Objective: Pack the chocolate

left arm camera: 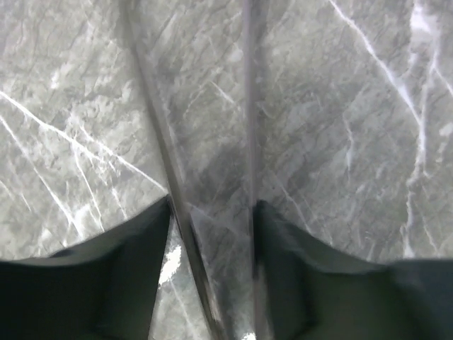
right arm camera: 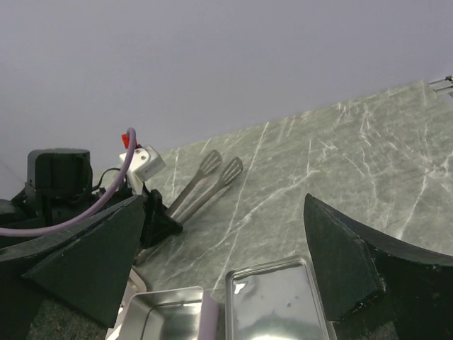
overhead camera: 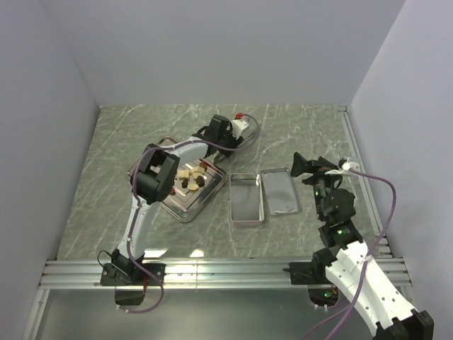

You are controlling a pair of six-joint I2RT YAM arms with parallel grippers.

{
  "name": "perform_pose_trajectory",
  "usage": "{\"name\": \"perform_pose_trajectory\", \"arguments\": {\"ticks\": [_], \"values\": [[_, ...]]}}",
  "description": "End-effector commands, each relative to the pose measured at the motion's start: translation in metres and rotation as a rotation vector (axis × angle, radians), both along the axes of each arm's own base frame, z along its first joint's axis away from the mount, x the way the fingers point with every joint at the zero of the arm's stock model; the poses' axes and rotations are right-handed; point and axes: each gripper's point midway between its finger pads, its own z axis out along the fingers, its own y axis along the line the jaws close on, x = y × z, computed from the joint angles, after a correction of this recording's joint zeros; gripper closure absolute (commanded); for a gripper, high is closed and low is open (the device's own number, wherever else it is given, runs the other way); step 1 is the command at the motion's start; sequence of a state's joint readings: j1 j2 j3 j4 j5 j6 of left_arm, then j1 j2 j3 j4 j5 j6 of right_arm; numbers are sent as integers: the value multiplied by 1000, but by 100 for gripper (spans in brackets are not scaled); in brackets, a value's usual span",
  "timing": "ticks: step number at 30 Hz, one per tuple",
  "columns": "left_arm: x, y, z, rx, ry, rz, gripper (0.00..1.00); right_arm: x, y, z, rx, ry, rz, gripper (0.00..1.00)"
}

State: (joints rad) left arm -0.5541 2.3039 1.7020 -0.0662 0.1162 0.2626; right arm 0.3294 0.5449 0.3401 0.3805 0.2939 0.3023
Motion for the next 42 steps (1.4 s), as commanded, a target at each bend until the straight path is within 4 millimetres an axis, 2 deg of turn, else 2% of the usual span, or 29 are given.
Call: {"name": "perform_pose_trajectory", "arguments": {"ticks": [1, 2, 5, 6, 8, 9, 11, 12, 14, 15, 21, 24, 29, 30, 32, 36, 38, 39, 40, 41, 42], "values": [[2, -2, -4, 12, -4, -1, 48, 1, 1, 11, 11, -33, 6, 1], [3, -1, -2, 11, -8, 5, 56, 1, 1, 10, 10, -30, 6, 1], [5, 4, 1, 12, -18, 40, 64, 1, 2, 10, 11, -32, 8, 1], [8, 3, 13, -7, -49, 53, 65, 1, 1, 12, 12, -34, 6, 1], [5, 11, 16, -11, -52, 94, 65, 1, 1, 11, 12, -35, 6, 1], [6, 12, 31, -35, -81, 106, 65, 1, 1, 11, 10, -35, 7, 1], [4, 15, 43, -54, -90, 134, 64, 1, 1, 11, 10, -33, 7, 1], [0, 16, 56, -69, -98, 138, 64, 1, 2, 11, 11, -33, 8, 1], [-1, 26, 68, -71, -109, 194, 62, 1, 2, 11, 9, -32, 7, 1], [-5, 30, 81, -83, -119, 206, 62, 2, 2, 10, 9, -27, 8, 1], [-26, 46, 122, -150, -152, 262, 60, 3, 3, 10, 5, -22, 9, 1], [-34, 52, 142, -181, -165, 280, 59, 4, 3, 9, 4, -17, 7, 1], [-50, 68, 157, -199, -179, 364, 59, 5, 3, 9, 2, -16, 6, 1], [-62, 78, 150, -191, -142, 399, 59, 5, 3, 10, 4, -17, 7, 1], [-72, 95, 148, -191, -133, 484, 57, 6, 5, 8, -2, -12, 14, 1], [-114, 135, 141, -219, -101, 630, 57, 8, 7, 10, -4, -11, 25, 1], [-132, 147, 140, -238, -84, 690, 58, 9, 8, 10, -9, -8, 31, 1], [-146, 155, 145, -255, -92, 706, 59, 9, 9, 9, -9, -7, 31, 1], [-155, 155, 147, -283, -88, 715, 59, 10, 9, 11, -12, -10, 32, 1], [-166, 160, 162, -316, -113, 725, 58, 10, 9, 11, -13, -7, 32, 1], [-175, 163, 157, -311, -107, 729, 58, 11, 10, 12, -13, -9, 35, 1]]}}
